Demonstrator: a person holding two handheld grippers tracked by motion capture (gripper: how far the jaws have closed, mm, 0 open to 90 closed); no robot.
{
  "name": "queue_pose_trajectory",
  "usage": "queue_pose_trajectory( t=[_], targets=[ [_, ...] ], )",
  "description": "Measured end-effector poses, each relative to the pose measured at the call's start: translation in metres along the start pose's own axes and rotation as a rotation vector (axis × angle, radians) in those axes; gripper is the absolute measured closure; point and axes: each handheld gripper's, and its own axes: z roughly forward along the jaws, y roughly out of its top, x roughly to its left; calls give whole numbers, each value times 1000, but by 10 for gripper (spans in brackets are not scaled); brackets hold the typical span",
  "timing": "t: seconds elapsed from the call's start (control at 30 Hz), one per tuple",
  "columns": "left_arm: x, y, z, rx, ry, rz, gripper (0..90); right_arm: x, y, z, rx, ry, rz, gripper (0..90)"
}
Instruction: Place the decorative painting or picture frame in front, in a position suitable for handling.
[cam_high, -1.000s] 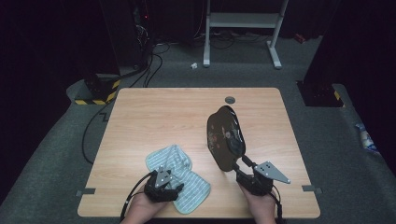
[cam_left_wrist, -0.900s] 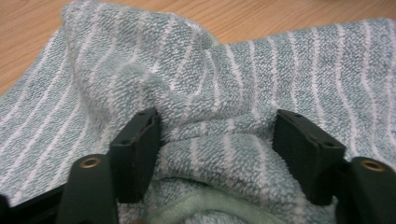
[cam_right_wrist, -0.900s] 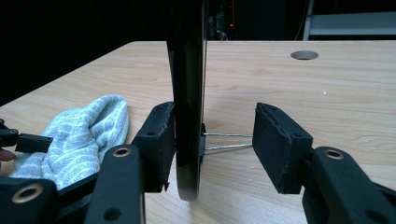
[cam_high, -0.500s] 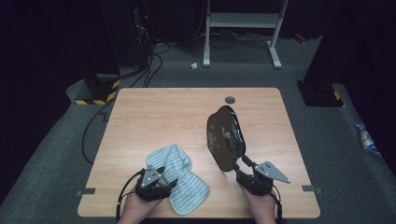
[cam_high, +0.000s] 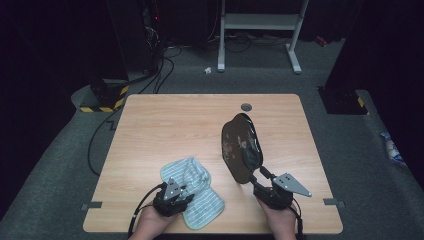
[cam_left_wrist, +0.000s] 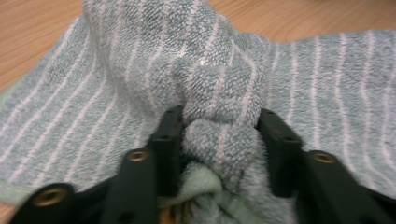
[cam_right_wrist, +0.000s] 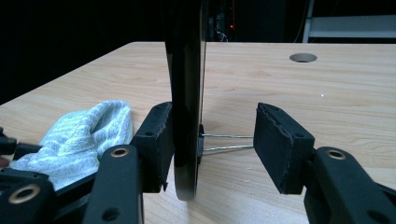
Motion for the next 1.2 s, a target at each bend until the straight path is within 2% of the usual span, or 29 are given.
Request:
queue_pose_trajectory(
  t=[0.07,0.1,0.13,0.23,0.37,0.4,0.43,0.47,0.53,0.6,0.63,0.83,0.87,1.2],
  targets=[
    [2,0,-1,-7,-12,-23,660,1,1,0,1,6,-12,478],
    [4,1,-4,-31,-31,-50,678,1,4,0,-2,20,-16,477],
    [4,1,-4,-31,-31,-50,683,2,6,0,-5,21,-27,477],
    [6,5,-12,-87,-30,-66,685,2,11,2,-8,34,-38,472],
    [8,16,-23,-177,-38,-72,687,3,19,6,19,60,-53,454],
    [7,20,-25,-205,-50,-89,688,2,19,5,10,66,-52,457],
    [7,25,-27,-225,-52,-80,688,2,18,4,-2,63,-49,458],
    [3,36,-30,-259,-47,-52,688,-1,15,3,-9,70,-41,455],
    [2,41,-32,-273,-45,-48,687,-3,15,3,5,67,-51,449],
    [1,52,-39,-344,-47,-82,686,-7,15,-2,-16,73,-29,449],
    [1,52,-39,-344,-47,-82,685,-7,15,-2,-16,73,-29,449],
    [-4,66,-52,-449,-17,-81,683,-10,14,-9,-35,78,-29,450],
    [-5,68,-56,-479,-13,-75,683,-9,14,-10,-35,81,-32,451],
    [-6,75,-63,-564,23,-48,681,-7,14,-10,-41,80,-38,451]
  ],
)
